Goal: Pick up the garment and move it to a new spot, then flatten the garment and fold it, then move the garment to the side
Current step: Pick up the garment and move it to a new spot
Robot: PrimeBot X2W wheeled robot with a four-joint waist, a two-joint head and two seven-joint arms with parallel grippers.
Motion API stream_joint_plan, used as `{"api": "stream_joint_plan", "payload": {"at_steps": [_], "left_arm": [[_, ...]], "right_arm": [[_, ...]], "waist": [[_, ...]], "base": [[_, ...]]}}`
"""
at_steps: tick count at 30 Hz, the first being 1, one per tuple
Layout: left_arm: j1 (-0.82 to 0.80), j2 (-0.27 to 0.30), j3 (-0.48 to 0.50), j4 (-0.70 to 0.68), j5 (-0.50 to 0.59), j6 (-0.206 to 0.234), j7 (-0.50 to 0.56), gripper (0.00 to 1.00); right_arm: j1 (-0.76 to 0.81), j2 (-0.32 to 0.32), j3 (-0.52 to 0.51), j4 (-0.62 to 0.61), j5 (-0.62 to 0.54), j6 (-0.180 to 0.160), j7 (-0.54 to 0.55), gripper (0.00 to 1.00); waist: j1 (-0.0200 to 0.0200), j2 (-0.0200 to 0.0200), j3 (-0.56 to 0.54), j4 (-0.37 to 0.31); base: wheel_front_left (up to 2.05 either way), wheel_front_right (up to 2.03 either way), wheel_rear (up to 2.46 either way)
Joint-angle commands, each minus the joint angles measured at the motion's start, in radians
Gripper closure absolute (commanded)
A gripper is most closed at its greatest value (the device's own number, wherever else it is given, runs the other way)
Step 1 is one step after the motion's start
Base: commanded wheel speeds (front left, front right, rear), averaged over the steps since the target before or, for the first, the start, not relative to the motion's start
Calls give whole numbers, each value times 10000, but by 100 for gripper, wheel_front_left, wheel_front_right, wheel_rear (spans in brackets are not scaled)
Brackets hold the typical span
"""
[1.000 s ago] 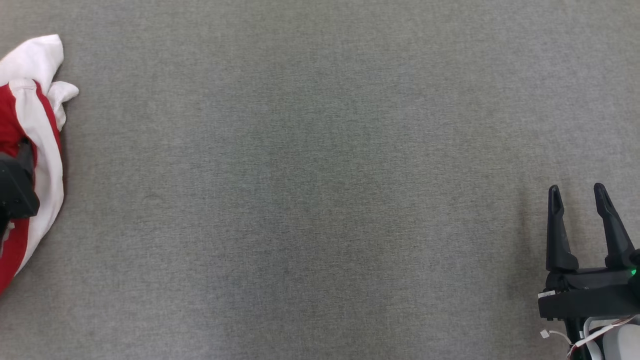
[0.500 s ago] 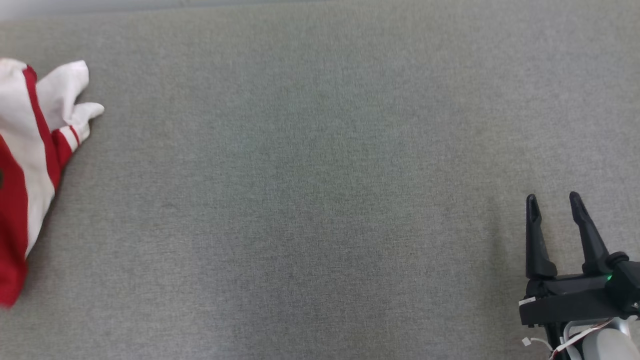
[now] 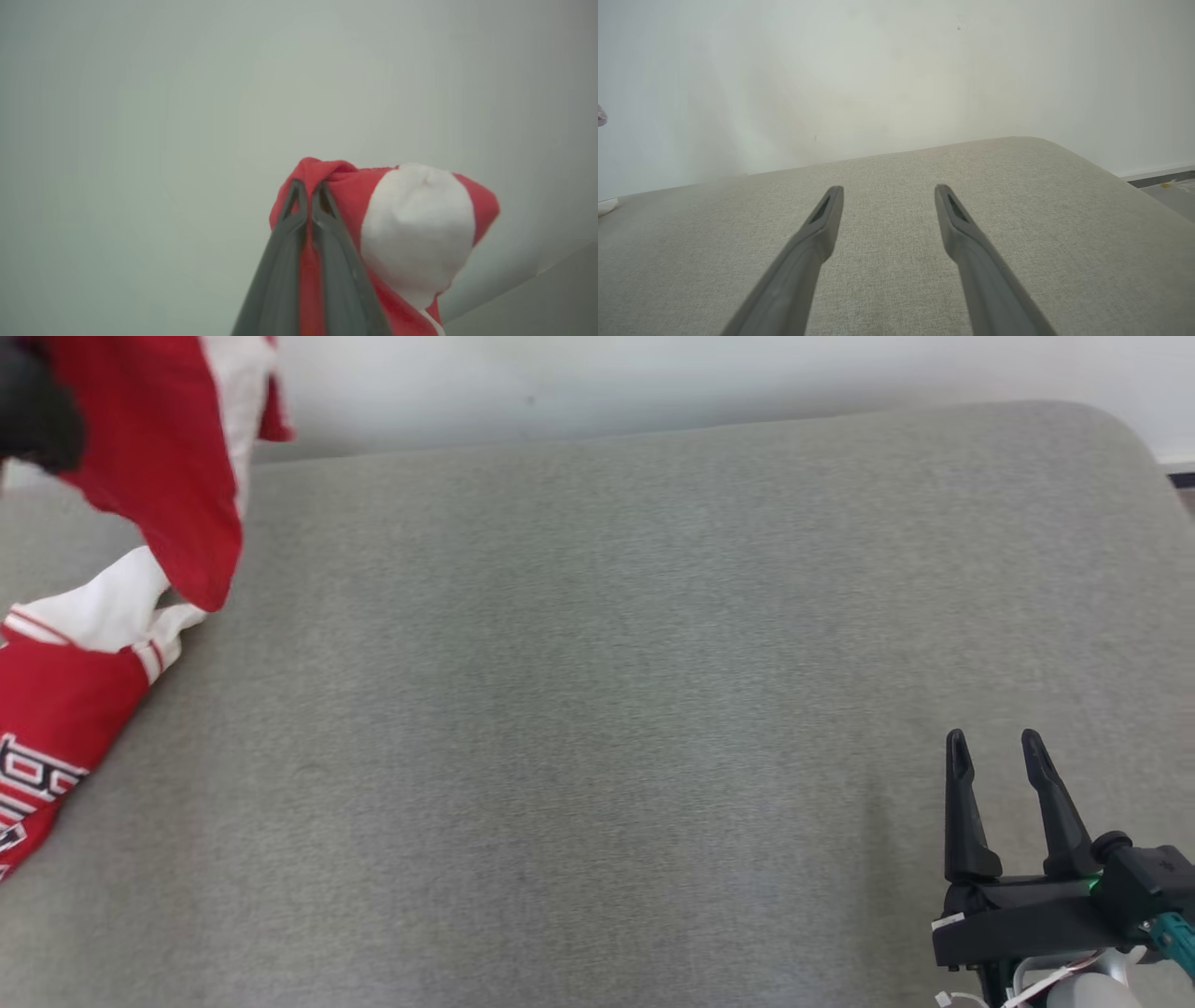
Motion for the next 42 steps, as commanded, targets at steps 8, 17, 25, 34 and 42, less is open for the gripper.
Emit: {"api": "stream_joint_plan", "payload": {"at_steps": [8, 17, 25, 34, 42], "left_arm": [[-393, -1208, -1182, -1558, -285, -22, 930, 100], [-78, -2915, -2209, -1042, -611, 83, 555, 100], [1566, -3617, -2301, 52, -1136, 534, -565, 100], [4971, -3235, -1527, 1398, -1793, 1202, -2347, 100], [6460, -3139, -1349, 2110, -1874, 1186, -2960, 0]], "right_arm": [[-106, 308, -23, 193, 209, -21, -7, 0], [-142, 416, -188, 320, 334, -21, -7, 0], [-110, 439, -524, 346, 217, -21, -6, 0], [-33, 253, -439, 388, -124, -21, -6, 0], [161, 21, -77, 509, -156, -21, -6, 0]], "waist": [[2, 0, 132, -2166], [2, 0, 344, -3374], [2, 0, 388, -3145], [2, 0, -26, -1757], [2, 0, -541, -947]], "base": [[0, 0, 0], [0, 0, 0], [0, 0, 0], [0, 0, 0], [0, 0, 0]]}}
